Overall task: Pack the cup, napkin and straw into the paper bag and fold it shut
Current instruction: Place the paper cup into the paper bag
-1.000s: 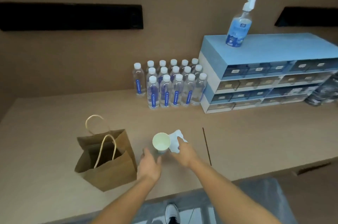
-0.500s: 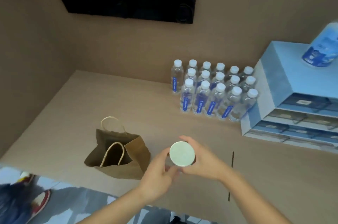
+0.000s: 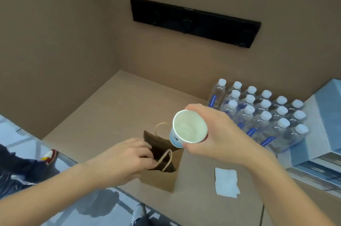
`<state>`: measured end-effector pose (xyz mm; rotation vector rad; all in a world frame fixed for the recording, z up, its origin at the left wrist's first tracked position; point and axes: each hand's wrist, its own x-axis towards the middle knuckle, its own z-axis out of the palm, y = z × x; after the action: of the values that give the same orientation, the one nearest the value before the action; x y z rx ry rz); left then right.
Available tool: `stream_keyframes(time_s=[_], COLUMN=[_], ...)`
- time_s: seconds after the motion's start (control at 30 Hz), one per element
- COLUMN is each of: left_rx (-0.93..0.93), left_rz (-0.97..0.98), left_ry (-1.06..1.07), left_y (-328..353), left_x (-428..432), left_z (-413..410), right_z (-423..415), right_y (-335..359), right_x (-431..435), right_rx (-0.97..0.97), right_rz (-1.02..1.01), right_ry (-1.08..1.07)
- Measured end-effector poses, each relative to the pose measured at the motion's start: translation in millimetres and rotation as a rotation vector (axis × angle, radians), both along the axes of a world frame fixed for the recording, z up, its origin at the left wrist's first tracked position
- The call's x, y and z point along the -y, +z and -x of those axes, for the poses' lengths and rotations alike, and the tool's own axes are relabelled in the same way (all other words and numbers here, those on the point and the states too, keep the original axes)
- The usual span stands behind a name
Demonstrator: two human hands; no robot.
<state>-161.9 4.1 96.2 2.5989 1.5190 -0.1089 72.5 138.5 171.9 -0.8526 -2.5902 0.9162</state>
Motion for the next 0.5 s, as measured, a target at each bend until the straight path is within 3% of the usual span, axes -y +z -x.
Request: stream_keyframes(time_s=[0.17, 0.5], left_rx=[-0.226, -0.233], left_rz=[0.008, 0.005], left_ry=[-0.332, -0.559], left_y=[-20, -43], left_x=[-26, -58], left_z=[22, 30], right_z=[39, 73], right_y=[-11, -40], right_x=[9, 16], right_rx=[0.065, 0.357], right_rz=[0.11, 0.116], right_ry=[0.055, 0.007])
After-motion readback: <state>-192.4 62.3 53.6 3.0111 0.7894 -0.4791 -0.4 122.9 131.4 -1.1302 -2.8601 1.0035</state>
